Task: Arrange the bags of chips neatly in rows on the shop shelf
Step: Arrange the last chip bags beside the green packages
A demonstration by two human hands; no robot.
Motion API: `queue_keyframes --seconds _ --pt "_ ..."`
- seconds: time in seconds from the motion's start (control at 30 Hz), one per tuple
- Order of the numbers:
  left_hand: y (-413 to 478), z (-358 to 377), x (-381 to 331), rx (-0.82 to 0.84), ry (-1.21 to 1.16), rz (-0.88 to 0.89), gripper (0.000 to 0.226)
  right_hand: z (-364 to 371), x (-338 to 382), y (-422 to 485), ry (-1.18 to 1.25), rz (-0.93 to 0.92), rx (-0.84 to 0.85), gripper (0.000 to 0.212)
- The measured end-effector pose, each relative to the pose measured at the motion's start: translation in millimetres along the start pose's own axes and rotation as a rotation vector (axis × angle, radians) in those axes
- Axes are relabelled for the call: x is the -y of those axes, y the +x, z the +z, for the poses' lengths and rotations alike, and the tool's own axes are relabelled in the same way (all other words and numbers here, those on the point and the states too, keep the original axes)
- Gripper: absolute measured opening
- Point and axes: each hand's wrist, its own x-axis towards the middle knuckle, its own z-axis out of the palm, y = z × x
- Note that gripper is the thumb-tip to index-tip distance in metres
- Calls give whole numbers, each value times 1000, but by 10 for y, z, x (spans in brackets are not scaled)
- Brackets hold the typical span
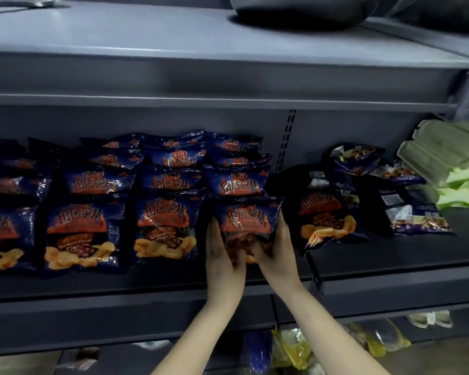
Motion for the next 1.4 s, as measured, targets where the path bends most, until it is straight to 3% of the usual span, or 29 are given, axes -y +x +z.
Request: queue_keyframes --seconds 0.4,0.57,0.77,1.03,1.4 --pt "66 3 -31 -34 -91 71 81 71 -81 92 -26 -8 -46 88" --pt "-4 0 6 -22 -18 245 98 35 -29 46 32 -34 -111 88" --pt "27 -17 -140 8 12 472 76 -111 125 2 41 -168 -289 76" --pt "383 378 -793 9 -6 641 67 -868 393 374 -34 -264 -450 70" --pt "417 1346 -1414 227 6 772 59 -2054 -84 523 -223 -207 -616 63"
